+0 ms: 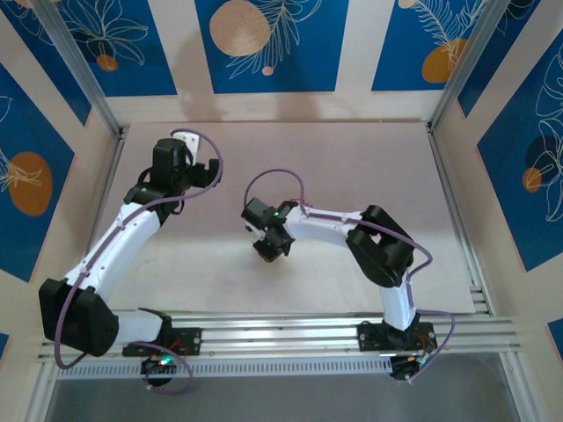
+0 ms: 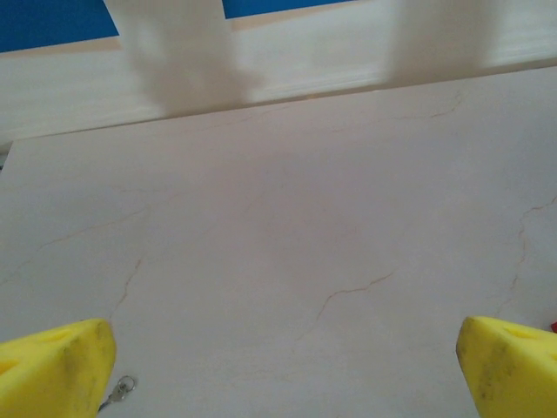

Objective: Unlock with the key

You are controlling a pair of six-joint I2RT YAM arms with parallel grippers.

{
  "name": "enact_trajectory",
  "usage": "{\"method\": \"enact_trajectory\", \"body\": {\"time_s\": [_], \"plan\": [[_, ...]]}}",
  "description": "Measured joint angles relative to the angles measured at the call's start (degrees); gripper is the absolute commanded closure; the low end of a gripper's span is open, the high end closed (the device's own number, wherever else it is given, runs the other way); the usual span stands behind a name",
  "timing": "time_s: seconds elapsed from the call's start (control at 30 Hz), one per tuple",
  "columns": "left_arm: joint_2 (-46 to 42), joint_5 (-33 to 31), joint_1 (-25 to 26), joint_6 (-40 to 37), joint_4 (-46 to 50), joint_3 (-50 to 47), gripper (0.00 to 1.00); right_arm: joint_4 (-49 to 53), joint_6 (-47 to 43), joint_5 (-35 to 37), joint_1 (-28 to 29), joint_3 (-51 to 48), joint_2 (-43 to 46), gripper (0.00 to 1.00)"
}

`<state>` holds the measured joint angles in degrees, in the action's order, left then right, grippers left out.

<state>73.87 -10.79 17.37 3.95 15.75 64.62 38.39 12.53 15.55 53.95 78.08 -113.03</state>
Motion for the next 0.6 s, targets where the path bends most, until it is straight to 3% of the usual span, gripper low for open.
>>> {"method": "enact_trajectory", "body": {"time_s": [0.13, 0.27, 0.6], "plan": [[0.0, -0.22, 0.0, 0.0, -0.33, -0.35, 0.0, -0.5, -0.52, -0.57, 0.48, 0.48, -0.72, 0.73], [0.0, -0.2, 0.0, 0.0, -0.35, -0.42, 0.0, -0.35, -1.38, -0.66, 0.46, 0.52, -0.83, 0.47], [-0.26, -0.2, 0.0, 0.0, -0.35, -0.42, 0.0, 1.18, -3.1, -0.55, -1.68, 0.52, -0.81, 0.44]]}}
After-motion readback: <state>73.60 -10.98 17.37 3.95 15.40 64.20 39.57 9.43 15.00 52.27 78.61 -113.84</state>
